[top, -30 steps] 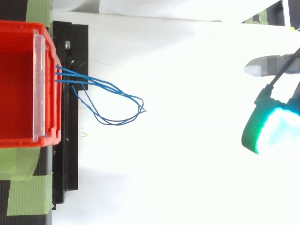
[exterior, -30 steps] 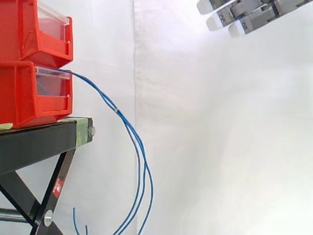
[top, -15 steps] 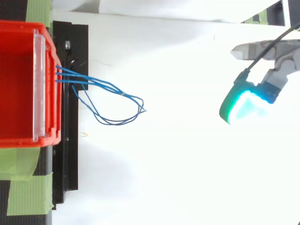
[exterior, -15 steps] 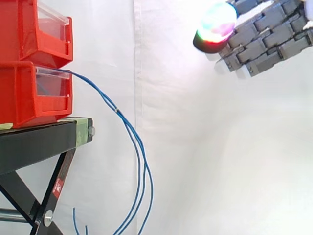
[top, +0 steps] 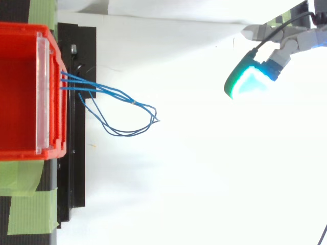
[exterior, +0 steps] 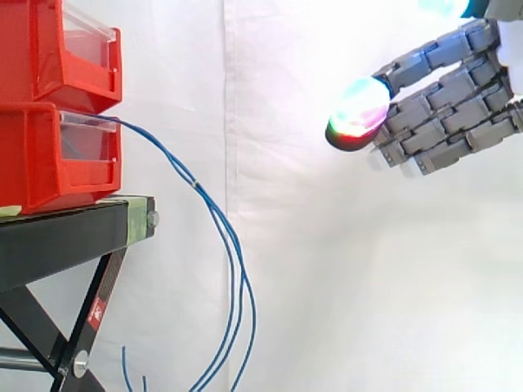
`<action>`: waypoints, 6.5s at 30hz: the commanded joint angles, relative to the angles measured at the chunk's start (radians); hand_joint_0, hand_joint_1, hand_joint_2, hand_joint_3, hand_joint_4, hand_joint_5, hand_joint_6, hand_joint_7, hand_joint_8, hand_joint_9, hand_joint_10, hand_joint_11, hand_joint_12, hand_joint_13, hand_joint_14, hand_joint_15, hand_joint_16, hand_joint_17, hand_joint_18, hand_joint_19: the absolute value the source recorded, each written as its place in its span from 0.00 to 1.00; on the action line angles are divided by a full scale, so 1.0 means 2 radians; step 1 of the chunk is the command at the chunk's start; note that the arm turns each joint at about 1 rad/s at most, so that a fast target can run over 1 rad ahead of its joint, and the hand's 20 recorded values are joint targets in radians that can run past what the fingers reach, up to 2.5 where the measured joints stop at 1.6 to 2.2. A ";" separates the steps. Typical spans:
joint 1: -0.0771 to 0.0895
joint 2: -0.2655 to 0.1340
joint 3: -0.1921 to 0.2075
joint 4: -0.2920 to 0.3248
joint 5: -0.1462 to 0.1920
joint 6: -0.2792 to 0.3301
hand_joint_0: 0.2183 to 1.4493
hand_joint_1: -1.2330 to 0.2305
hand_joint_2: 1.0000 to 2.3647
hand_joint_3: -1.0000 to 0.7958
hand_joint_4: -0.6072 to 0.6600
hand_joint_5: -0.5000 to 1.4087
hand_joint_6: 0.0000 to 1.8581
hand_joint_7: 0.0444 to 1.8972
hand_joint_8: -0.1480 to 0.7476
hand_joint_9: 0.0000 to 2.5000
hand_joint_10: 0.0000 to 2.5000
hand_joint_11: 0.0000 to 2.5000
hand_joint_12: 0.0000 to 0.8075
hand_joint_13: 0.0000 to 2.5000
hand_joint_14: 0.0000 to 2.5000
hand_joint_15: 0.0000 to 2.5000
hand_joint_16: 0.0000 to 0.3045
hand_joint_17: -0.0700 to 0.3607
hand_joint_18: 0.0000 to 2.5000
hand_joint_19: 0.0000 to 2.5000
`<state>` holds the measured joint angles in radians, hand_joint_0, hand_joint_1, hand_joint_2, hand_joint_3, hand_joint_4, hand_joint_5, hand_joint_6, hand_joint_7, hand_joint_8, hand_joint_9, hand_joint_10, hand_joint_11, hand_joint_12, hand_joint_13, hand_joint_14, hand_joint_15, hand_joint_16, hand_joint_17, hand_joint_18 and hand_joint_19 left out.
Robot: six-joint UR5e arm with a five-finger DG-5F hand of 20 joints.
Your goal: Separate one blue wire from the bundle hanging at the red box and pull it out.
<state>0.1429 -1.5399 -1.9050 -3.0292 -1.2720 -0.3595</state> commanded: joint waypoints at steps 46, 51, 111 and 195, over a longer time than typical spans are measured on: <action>0.042 -0.084 -0.040 0.264 0.328 -0.127 0.26 0.50 0.00 0.28 0.68 0.13 0.27 0.38 0.43 0.00 0.00 0.00 0.41 0.00 0.00 0.04 0.19 0.46 0.00 0.07; 0.052 -0.091 -0.041 0.290 0.326 -0.172 0.26 0.50 0.00 0.28 0.68 0.13 0.27 0.38 0.43 0.00 0.00 0.00 0.41 0.00 0.00 0.04 0.19 0.46 0.00 0.07; 0.119 -0.240 0.004 0.481 0.325 -0.241 0.27 0.41 0.00 0.28 0.75 0.16 0.27 0.52 0.47 0.05 0.00 0.02 0.43 0.00 0.00 0.05 0.18 0.45 0.00 0.10; 0.112 -0.239 0.047 0.428 0.280 -0.287 0.32 0.47 0.00 0.32 0.77 0.18 0.27 0.53 0.50 0.18 0.00 0.04 0.45 0.07 0.00 0.05 0.17 0.44 0.05 0.11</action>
<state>0.3706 -2.0192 -1.8114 -2.1215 -0.6860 -0.9767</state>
